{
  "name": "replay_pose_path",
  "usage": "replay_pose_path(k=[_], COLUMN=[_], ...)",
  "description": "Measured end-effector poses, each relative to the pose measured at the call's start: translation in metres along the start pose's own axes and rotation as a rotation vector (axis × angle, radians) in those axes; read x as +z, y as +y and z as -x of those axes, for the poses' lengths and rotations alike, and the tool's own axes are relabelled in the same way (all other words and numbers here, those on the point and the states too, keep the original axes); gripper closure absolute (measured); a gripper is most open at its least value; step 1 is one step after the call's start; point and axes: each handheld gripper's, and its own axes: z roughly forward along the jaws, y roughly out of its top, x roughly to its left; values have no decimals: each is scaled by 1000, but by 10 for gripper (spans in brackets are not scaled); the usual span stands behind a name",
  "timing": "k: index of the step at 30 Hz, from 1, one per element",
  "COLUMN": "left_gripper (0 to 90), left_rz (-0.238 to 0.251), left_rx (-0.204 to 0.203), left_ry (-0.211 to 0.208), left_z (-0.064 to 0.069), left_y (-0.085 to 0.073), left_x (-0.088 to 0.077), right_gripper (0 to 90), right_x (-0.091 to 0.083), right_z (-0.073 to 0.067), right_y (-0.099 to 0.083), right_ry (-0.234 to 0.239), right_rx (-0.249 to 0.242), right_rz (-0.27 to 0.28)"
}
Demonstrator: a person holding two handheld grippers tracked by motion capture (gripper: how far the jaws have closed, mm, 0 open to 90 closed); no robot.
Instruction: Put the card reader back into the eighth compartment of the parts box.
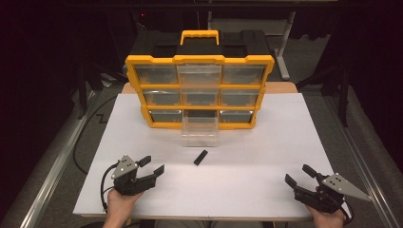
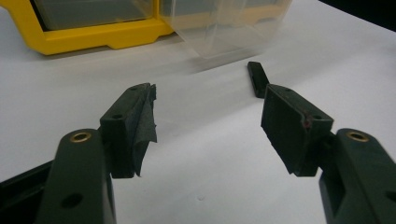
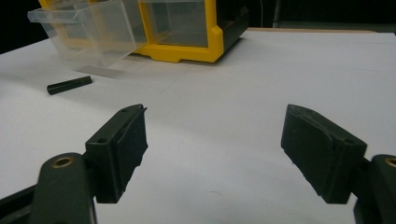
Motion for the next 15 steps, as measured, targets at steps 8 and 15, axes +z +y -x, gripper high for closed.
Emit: replay_pose_path(k=[8,15], left_gripper=[357,357], left_rz=[5,-5], left_rx=[-1,-1], left_ry=[-8,-13], left_z=[3,5], left_y=[5,7], left_x=[5,10], right_gripper=[226,226], right_x=[0,0], right_z=[0,1], right_y=[0,0], right_ry=[0,8], right_rx=[-2,-2], right_rz=[-3,-1])
